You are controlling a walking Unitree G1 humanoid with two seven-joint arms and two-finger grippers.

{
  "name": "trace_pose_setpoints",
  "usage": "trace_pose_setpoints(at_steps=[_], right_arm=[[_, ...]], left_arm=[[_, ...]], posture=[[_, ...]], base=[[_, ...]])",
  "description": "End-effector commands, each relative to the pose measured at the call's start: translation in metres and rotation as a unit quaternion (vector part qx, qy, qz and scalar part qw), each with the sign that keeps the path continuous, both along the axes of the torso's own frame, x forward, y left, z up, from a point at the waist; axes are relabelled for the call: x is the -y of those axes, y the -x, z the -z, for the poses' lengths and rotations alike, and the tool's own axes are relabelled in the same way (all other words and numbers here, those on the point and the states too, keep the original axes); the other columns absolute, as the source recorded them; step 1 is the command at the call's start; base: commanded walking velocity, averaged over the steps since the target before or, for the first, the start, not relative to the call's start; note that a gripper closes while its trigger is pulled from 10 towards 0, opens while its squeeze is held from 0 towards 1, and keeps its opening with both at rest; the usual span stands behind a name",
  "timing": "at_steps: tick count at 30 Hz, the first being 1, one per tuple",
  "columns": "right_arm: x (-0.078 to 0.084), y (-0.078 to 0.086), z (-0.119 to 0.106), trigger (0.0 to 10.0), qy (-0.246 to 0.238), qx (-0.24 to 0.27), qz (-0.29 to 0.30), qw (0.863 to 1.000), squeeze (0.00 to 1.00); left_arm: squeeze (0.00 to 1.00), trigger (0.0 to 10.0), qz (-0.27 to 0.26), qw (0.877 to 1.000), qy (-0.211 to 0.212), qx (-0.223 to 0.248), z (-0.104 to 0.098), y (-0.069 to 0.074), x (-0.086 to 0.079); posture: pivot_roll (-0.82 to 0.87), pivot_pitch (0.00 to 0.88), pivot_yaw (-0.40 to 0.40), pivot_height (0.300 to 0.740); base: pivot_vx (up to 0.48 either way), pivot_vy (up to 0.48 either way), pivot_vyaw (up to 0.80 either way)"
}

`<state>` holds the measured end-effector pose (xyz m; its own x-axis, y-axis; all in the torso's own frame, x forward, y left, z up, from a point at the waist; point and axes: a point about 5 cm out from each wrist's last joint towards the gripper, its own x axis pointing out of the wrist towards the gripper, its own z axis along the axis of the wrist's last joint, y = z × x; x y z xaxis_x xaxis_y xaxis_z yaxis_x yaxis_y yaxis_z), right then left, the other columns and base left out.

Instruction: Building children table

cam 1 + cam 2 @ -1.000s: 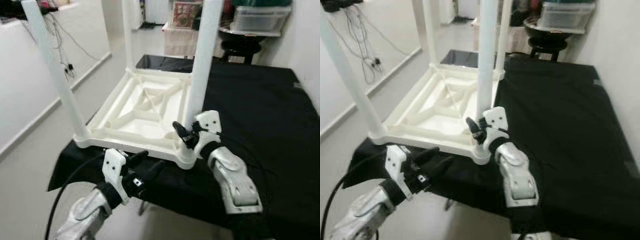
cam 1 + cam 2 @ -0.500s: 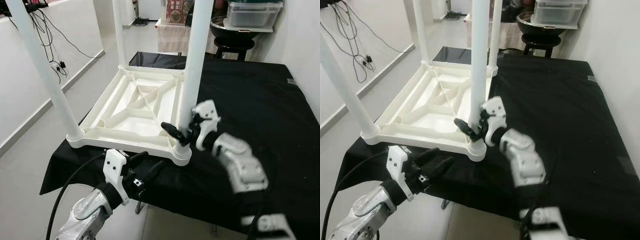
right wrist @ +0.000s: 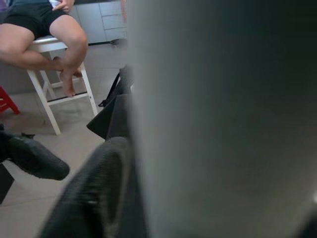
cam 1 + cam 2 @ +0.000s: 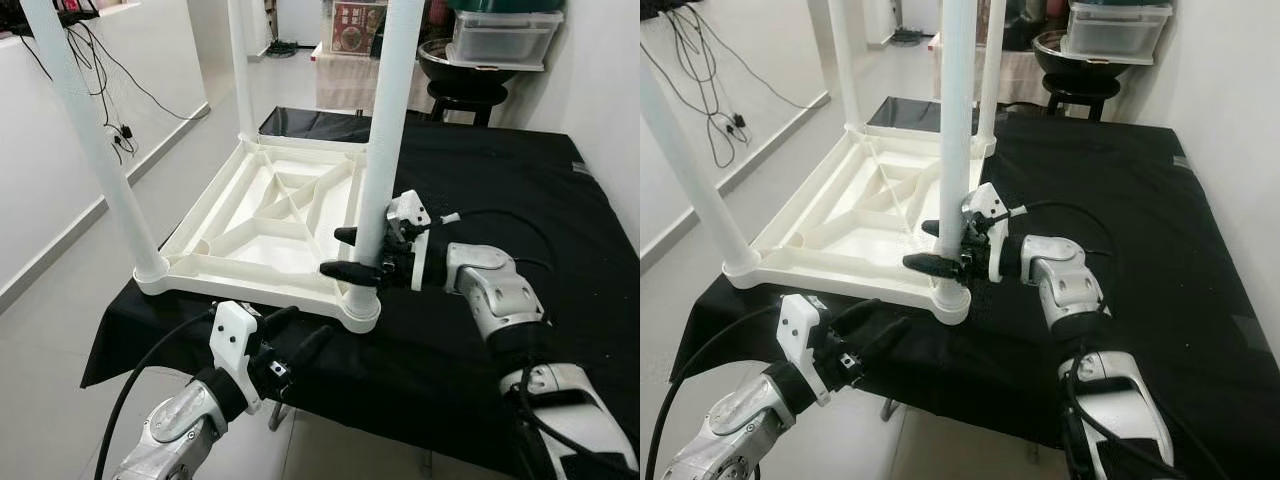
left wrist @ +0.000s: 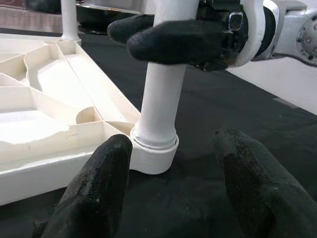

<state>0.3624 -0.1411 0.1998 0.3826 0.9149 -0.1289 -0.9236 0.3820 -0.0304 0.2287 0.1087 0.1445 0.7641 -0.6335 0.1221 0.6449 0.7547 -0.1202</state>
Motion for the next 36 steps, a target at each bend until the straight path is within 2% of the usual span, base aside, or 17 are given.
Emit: trace_pose_setpoints(at_steps=[1,9,14,15,16,17,19,20,21,23,29,30,32,33,34,35,36], right_arm=[[0.000,-0.002,0.005,0.0,0.005,-0.016,-0.013,1.000,0.00],[0.023,0.002,0.016,0.0,0.010,-0.028,0.008,1.000,0.00],[0.037,0.006,0.027,0.0,0.025,-0.017,0.069,0.997,0.00],[0.036,0.009,0.040,0.0,0.038,-0.014,0.147,0.988,0.00],[0.036,0.009,0.040,0.0,0.038,-0.014,0.147,0.988,0.00],[0.036,0.012,0.049,0.0,0.052,-0.002,0.232,0.971,0.00],[0.028,0.043,0.075,0.0,0.048,-0.045,0.449,0.891,0.00],[0.028,0.043,0.075,0.0,0.048,-0.045,0.449,0.891,0.00],[0.017,0.053,0.071,0.0,0.080,0.004,0.455,0.887,0.00],[-0.001,0.053,0.061,0.0,0.076,0.044,0.395,0.915,0.00],[-0.003,0.045,0.067,0.0,0.078,0.021,0.388,0.918,0.00],[-0.006,0.045,0.064,10.0,0.079,0.025,0.395,0.915,0.00],[-0.010,0.044,0.061,10.0,0.072,0.024,0.390,0.918,0.00],[-0.013,0.043,0.056,10.0,0.053,0.021,0.378,0.924,0.16],[-0.013,0.043,0.056,10.0,0.053,0.021,0.378,0.924,0.16],[-0.017,0.042,0.048,10.0,0.028,0.021,0.359,0.933,1.00],[-0.017,0.042,0.048,10.0,0.028,0.021,0.359,0.933,1.00]], left_arm=[[0.00,10.0,-0.017,1.000,-0.004,0.004,0.000,0.003,-0.003],[0.00,10.0,-0.039,0.999,-0.007,0.011,-0.001,0.005,-0.007],[0.00,10.0,-0.042,0.999,-0.006,0.012,-0.002,0.004,-0.009],[0.00,10.0,-0.043,0.999,-0.005,0.012,-0.002,0.004,-0.011],[0.00,10.0,-0.043,0.999,-0.005,0.012,-0.002,0.004,-0.011],[0.00,10.0,-0.044,0.999,-0.005,0.012,-0.003,0.004,-0.013],[0.00,10.0,-0.044,0.999,-0.002,0.011,-0.004,0.002,-0.016],[0.00,10.0,-0.044,0.999,-0.002,0.011,-0.004,0.002,-0.016],[0.00,10.0,-0.040,0.999,-0.004,0.010,-0.004,0.001,-0.017],[0.00,10.0,-0.035,0.999,-0.006,0.010,-0.003,-0.001,-0.017],[0.00,10.0,-0.043,0.999,-0.002,0.010,-0.002,-0.002,-0.017],[0.00,10.0,-0.053,0.999,-0.004,0.012,-0.002,-0.003,-0.018],[0.00,10.0,-0.061,0.998,-0.006,0.014,-0.003,-0.004,-0.019],[0.00,10.0,-0.064,0.998,-0.006,0.015,-0.003,-0.005,-0.019],[0.00,10.0,-0.064,0.998,-0.006,0.015,-0.003,-0.005,-0.019],[0.00,10.0,-0.065,0.998,-0.006,0.014,-0.003,-0.005,-0.019],[0.00,10.0,-0.065,0.998,-0.006,0.014,-0.003,-0.005,-0.019]], posture=[[0.02,0.044,-0.026,0.740],[0.01,0.058,-0.026,0.740],[0.00,0.069,-0.023,0.740],[-0.01,0.082,-0.021,0.740],[-0.01,0.082,-0.021,0.740],[-0.02,0.085,-0.018,0.740],[-0.03,0.097,0.005,0.740],[-0.03,0.097,0.005,0.740],[-0.04,0.091,0.020,0.740],[-0.05,0.082,0.029,0.740],[-0.02,0.073,0.006,0.740],[-0.02,0.067,0.008,0.740],[-0.02,0.067,0.008,0.740],[-0.02,0.063,0.008,0.740],[-0.02,0.063,0.008,0.740],[-0.02,0.061,0.008,0.740],[-0.02,0.061,0.008,0.740]], base=[[0.000,0.000,0.00],[0.000,0.000,0.00],[0.000,0.000,0.00],[0.000,0.000,0.00],[0.000,0.000,0.00],[0.000,0.000,0.00],[0.000,0.000,0.00],[0.000,0.000,0.00],[0.000,0.000,0.00],[0.000,0.000,0.00],[0.000,0.000,0.00],[0.000,0.000,0.00],[0.000,0.000,0.00],[0.000,0.000,0.00],[0.000,0.000,0.00],[0.000,0.000,0.00],[0.000,0.000,0.00]])
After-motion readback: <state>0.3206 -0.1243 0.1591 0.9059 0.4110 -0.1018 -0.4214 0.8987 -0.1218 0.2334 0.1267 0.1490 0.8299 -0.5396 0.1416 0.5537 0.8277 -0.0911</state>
